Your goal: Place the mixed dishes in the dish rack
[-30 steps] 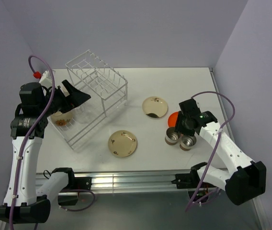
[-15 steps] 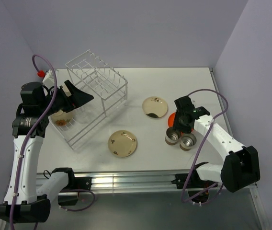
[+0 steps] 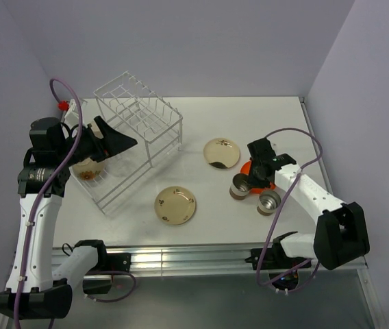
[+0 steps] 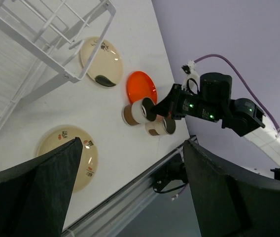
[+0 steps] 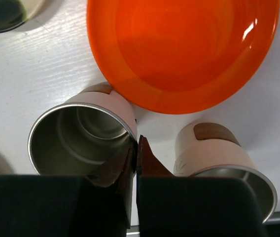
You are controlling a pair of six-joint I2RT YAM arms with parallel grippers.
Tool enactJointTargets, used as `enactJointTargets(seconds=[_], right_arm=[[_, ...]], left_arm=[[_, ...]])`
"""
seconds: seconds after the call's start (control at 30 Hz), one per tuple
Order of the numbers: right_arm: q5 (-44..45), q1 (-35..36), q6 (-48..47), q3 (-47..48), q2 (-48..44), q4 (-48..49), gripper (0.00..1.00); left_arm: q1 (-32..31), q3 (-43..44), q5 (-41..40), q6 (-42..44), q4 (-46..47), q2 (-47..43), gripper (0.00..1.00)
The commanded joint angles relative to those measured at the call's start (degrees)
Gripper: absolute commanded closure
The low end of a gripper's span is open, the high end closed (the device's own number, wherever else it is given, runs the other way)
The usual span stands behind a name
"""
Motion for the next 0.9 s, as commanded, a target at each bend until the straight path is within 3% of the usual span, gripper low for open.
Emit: enactJointTargets(seconds=[0.0, 0.17, 0.3, 0.43, 0.57, 0.67, 0.87], right_arm=[[0.19, -0.22, -0.13, 0.22, -0.06, 2.19, 1.00], [-4.45, 1.36, 1.18, 6.18, -5.94, -0.71, 1.00], [-18.30, 1.45, 3.81, 13.22, -9.46, -1.50, 1.00], [-29.74, 1.45, 7.06, 18.32, -10.34, 0.77, 1.00], [-42.58, 1.36, 12.60, 18.86, -10.52, 8.32, 1.00], [-51.64, 1.45, 19.01, 17.46, -9.73, 16.85, 1.00], [-58.77, 3.12, 29.55, 17.45, -9.03, 28.19, 1.00]], left_arm=[[0.03, 0.12, 5.10, -1.56, 3.12, -1.11, 0.09], [-4.80, -3.56, 7.73, -6.65, 8.74, -1.63, 0.05], [-7.78, -11.73, 14.57, -15.87, 23.75, -2.78, 0.05], [-11.29, -20.08, 18.99, -27.89, 45.95, -3.57, 0.01], [-14.29, -25.10, 20.31, -33.37, 56.79, -3.92, 0.01], [-17.19, -25.64, 19.70, -35.40, 60.86, -3.66, 0.01], [-22.02, -24.41, 16.01, -36.19, 63.25, -1.38, 0.01]])
